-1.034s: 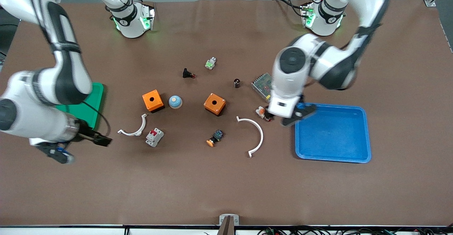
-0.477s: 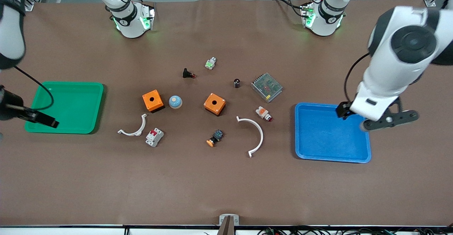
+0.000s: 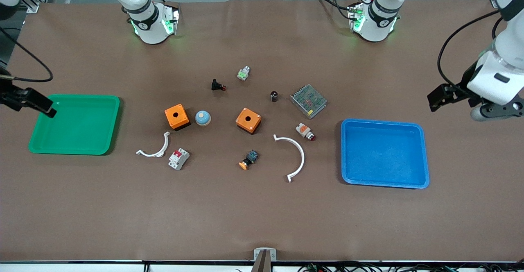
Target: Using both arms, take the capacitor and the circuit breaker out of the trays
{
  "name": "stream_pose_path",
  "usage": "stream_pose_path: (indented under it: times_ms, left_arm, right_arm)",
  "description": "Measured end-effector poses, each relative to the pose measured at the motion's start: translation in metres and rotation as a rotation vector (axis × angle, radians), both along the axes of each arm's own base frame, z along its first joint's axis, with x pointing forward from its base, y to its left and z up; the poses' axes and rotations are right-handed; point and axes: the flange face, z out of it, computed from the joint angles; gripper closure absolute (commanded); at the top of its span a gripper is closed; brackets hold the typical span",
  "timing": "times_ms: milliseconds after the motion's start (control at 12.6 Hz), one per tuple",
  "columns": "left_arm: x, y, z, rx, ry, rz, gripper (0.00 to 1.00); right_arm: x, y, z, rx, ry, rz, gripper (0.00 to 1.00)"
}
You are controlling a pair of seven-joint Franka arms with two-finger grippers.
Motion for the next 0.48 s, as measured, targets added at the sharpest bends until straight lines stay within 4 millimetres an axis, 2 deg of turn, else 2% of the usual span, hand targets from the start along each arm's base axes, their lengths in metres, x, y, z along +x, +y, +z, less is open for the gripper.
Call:
stream_pose_path:
  times_ms: [318, 477]
  left_arm:
    - [-0.031, 0.021, 0.013, -0.045, 0.042, -0.007, 0.0]
    - [-0.041, 0.024, 0.017, -0.059, 0.049, 0.001, 0.0]
  right_arm:
    - [-0.008, -0.001, -0.003, -0.001, 0.017, -0.001, 0.0]
    - [-0.011, -0.001, -0.004, 0.0, 0.039, -0.001, 0.0]
